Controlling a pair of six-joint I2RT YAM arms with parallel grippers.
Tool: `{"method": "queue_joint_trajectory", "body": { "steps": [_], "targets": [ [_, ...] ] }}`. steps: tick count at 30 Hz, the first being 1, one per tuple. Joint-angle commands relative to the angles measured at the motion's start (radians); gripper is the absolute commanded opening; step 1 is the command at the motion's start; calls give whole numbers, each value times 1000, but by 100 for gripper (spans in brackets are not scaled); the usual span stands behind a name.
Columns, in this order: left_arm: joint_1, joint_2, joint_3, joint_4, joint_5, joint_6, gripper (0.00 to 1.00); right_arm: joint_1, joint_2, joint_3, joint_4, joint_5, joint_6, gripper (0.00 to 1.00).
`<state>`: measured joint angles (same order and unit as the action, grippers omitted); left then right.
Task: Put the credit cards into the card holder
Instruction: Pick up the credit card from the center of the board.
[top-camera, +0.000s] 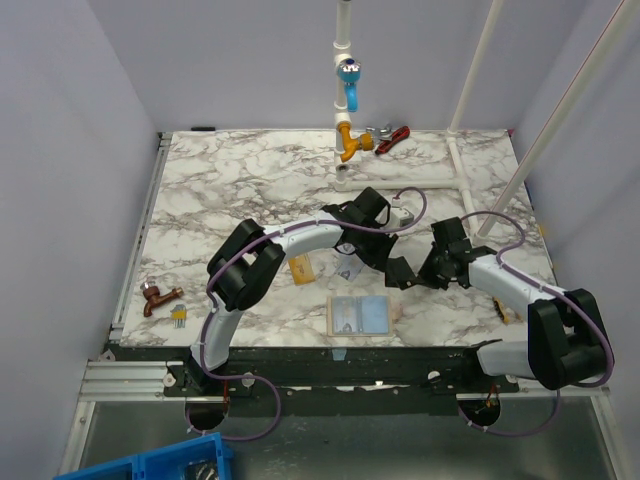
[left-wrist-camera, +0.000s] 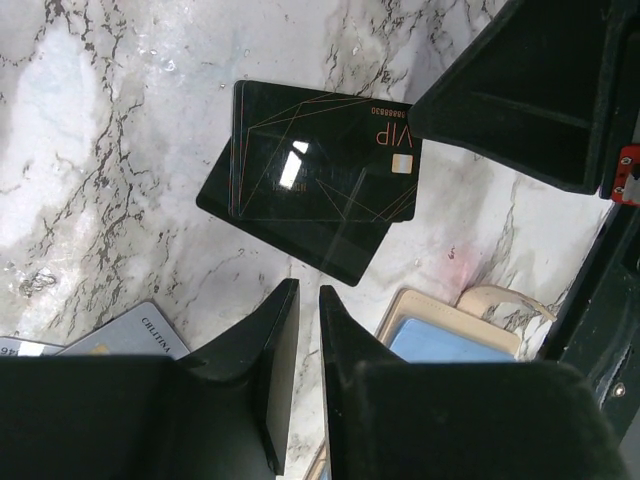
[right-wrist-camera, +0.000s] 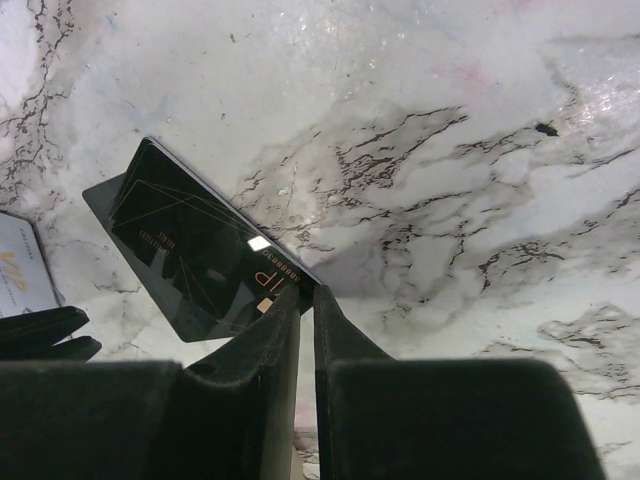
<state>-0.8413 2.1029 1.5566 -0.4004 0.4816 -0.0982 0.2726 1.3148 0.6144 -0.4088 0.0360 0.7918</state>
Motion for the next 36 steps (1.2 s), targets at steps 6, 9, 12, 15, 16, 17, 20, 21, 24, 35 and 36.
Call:
{"method": "queue_joint_trajectory", "body": {
  "steps": [6, 9, 12, 15, 16, 17, 20, 21, 24, 35, 36],
  "targets": [
    [4, -12, 4, 17, 30, -95, 22, -7, 34, -22, -2, -2, -7, 11],
    [4, 0, 7, 18, 41, -151, 28, -7, 38, -27, -2, -1, -8, 11],
    [5, 7, -2, 31, 31, -207, 31, -7, 42, -26, -2, -2, -8, 11],
    [6, 17, -4, 32, 18, -247, 35, -7, 51, -24, -4, -4, -8, 10],
    [6, 23, -2, 28, 11, -259, 37, -7, 55, -23, -5, -4, -7, 10],
    [8, 31, 1, 21, 10, -269, 40, -7, 59, -23, -5, -5, -6, 9],
    [11, 50, 17, 4, -3, -303, 58, -7, 63, -23, -7, -5, -5, 8],
    [13, 56, 14, 8, -6, -316, 60, -7, 63, -22, -8, -4, -4, 7],
    [17, 66, 0, 31, -14, -349, 63, -8, 62, -25, -11, -4, 0, 6],
    [26, 102, -11, 130, 35, -415, 64, -7, 60, -23, -21, 1, 7, 3],
    [27, 108, -5, 129, 37, -416, 64, -7, 62, -22, -21, 0, 7, 3]
  ]
}}
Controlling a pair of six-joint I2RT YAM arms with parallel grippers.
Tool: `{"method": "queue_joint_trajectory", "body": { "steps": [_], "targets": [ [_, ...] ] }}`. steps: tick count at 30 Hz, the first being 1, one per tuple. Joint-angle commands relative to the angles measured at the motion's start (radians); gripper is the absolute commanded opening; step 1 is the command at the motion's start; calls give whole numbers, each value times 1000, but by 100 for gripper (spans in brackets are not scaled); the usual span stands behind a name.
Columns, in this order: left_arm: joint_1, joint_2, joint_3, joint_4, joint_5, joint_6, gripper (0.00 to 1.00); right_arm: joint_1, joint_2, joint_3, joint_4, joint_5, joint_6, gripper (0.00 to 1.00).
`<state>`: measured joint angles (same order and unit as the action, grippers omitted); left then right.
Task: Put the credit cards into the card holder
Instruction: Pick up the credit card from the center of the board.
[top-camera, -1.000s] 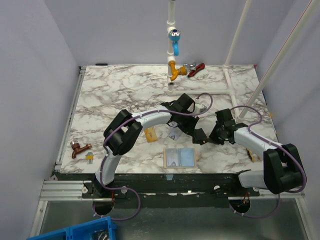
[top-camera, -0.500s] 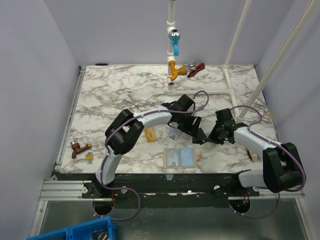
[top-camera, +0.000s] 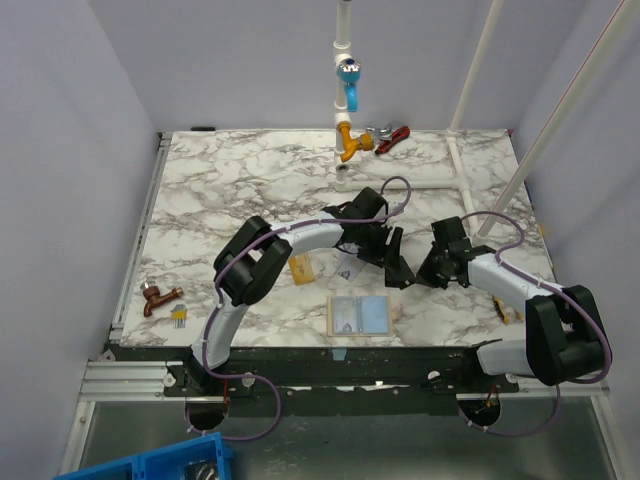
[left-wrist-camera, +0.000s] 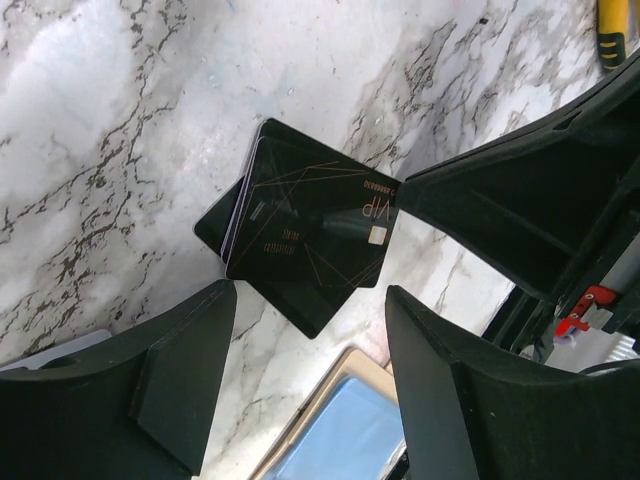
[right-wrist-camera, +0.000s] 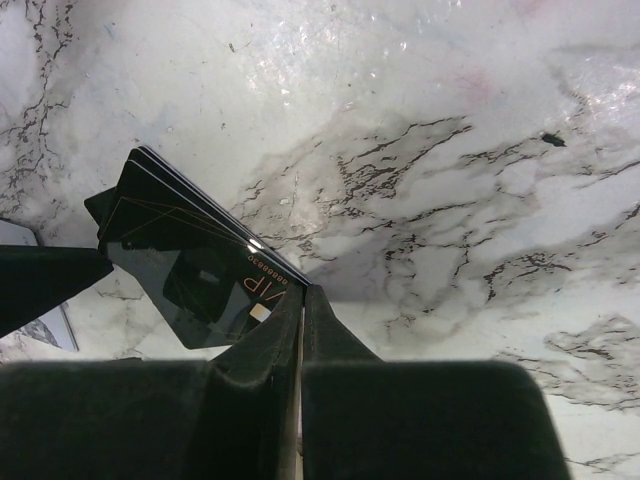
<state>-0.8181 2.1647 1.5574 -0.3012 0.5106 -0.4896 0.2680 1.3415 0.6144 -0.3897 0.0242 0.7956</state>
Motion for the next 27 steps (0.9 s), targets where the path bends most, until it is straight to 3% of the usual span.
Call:
{"method": "queue_joint_trajectory", "body": {
  "steps": [1, 16, 27],
  "targets": [
    [4, 50, -2, 29, 10, -25, 64, -3, 37, -21, -41, 11, 4, 3],
    [5, -18, -60, 155, 103, -86, 51, -3, 47, -44, -29, 0, 24, 1],
    [17, -7, -82, 257, 192, -138, 50, -3, 58, -44, -29, -6, 25, 1]
  ]
}}
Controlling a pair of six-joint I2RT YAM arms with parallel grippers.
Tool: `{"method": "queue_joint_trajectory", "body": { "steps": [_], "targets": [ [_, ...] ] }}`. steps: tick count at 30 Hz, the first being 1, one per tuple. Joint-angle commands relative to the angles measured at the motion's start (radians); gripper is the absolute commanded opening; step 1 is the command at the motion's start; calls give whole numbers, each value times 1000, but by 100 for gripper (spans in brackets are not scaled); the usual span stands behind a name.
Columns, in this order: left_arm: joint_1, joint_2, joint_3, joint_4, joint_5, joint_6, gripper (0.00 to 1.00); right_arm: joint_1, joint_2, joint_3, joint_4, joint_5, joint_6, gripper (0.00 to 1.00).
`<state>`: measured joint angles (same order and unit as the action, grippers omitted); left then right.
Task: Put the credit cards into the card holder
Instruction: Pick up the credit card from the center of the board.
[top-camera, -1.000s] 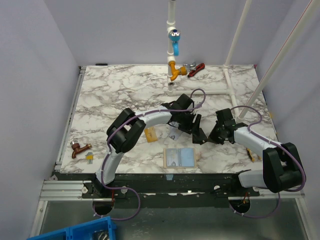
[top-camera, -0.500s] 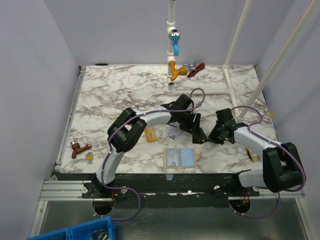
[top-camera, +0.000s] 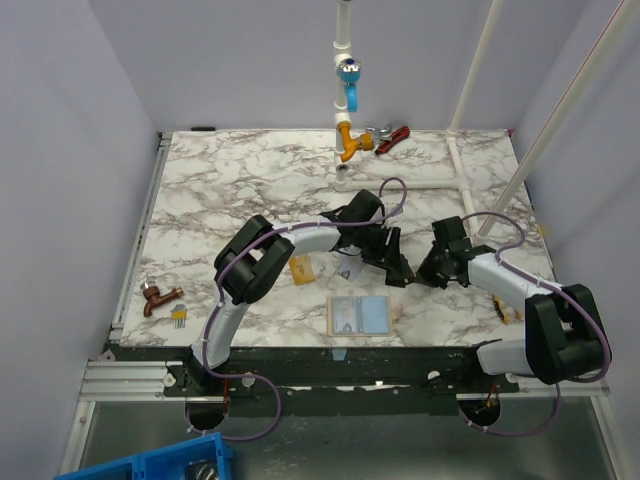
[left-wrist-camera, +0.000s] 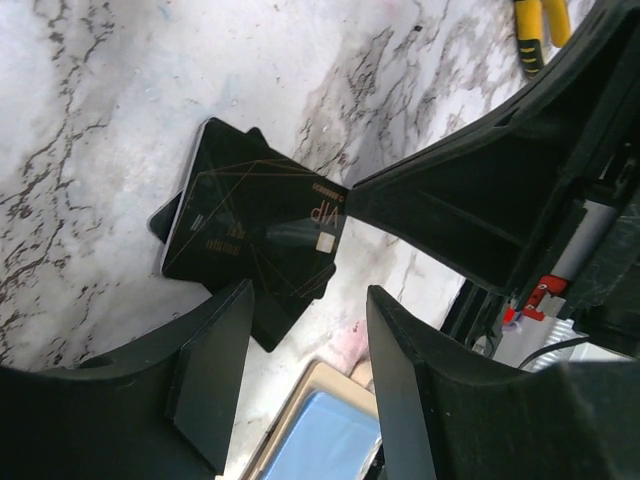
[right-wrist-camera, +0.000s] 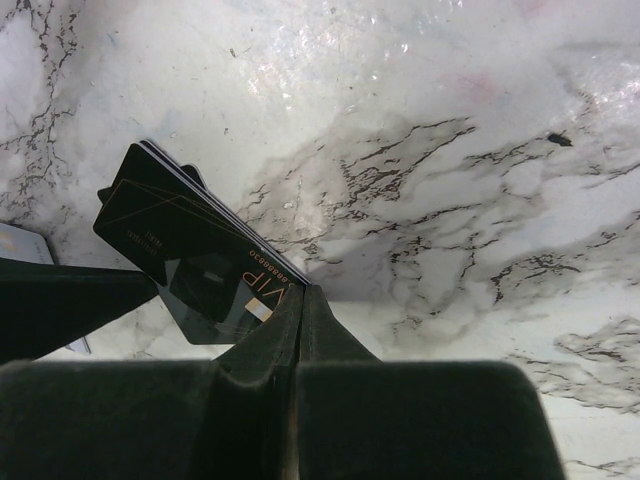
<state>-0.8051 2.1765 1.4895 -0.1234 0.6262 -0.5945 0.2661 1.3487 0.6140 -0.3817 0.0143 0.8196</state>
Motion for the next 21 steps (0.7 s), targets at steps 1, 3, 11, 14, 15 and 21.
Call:
{"method": "queue_joint_trajectory", "body": {
  "steps": [1, 3, 11, 14, 15, 21],
  "targets": [
    [6, -20, -14, 87, 84, -38, 50, -1, 53, -44, -37, 3, -1, 1],
    [7, -23, -14, 107, 96, -43, 50, -1, 54, -43, -36, 3, -2, 1],
    [35, -109, -40, 2, -98, 55, 52, -1, 58, -41, -39, 6, 1, 1],
    [35, -130, -35, -76, -234, 131, 53, -1, 68, -39, -39, 6, -1, 1],
    [36, -130, -36, -82, -252, 145, 53, -1, 69, -40, -39, 6, -1, 0],
    [40, -68, -5, -78, -224, 146, 55, -1, 76, -40, -39, 6, 0, 1]
  ]
}}
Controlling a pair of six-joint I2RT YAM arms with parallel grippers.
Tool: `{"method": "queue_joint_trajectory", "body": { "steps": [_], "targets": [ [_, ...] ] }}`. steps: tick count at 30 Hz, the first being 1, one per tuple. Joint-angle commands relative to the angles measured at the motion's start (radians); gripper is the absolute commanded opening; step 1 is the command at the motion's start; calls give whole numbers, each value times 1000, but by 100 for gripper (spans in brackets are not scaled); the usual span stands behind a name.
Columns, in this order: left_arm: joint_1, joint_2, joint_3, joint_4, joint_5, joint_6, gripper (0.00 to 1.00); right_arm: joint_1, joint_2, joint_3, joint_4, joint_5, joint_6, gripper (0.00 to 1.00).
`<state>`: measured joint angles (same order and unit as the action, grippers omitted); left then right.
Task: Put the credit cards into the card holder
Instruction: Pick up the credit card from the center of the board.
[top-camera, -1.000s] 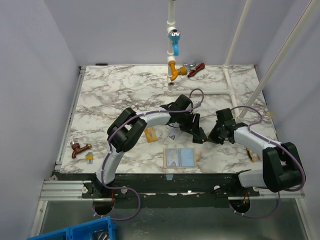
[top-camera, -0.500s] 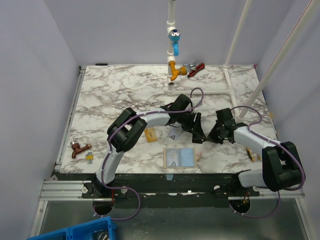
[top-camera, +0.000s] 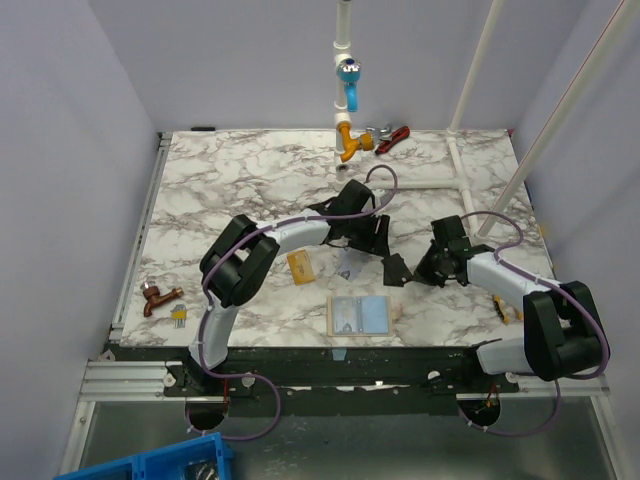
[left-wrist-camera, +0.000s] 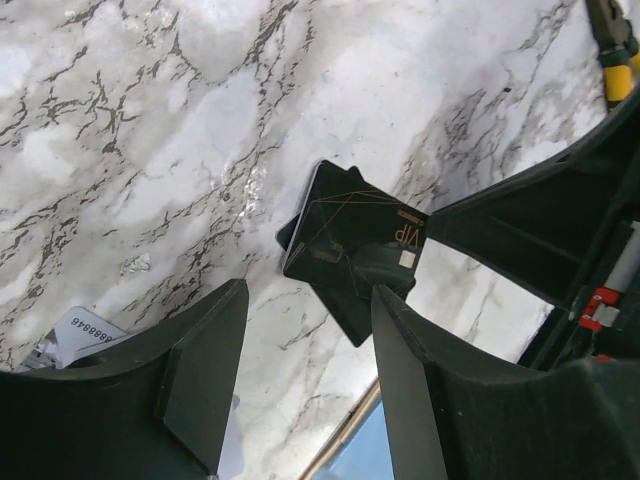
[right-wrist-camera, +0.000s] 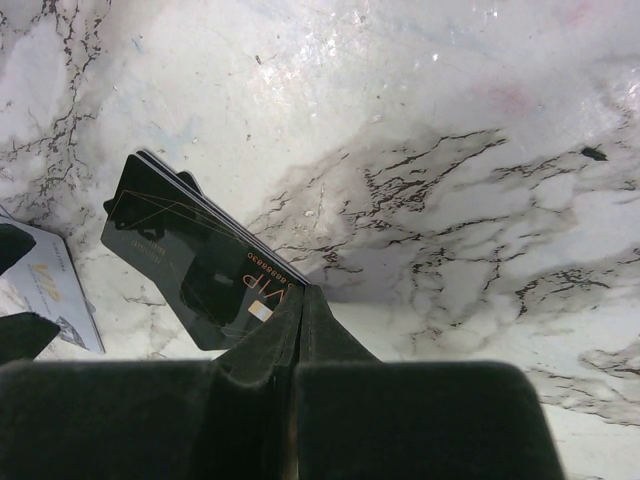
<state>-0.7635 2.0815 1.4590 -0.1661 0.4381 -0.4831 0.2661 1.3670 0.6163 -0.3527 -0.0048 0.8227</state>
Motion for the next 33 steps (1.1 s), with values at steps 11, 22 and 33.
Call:
{"method": "queue_joint_trajectory", "body": {
  "steps": [11, 22, 33],
  "targets": [
    [-8, 112, 78, -27, 8, 23, 55, -1, 74, -38, -78, 30, 2, 1],
    [-13, 132, 74, -69, 55, 20, 54, -1, 84, -34, -81, 37, 6, 0],
    [-42, 97, 37, -112, 79, 17, 53, -1, 84, -35, -81, 42, 7, 1]
  ]
}}
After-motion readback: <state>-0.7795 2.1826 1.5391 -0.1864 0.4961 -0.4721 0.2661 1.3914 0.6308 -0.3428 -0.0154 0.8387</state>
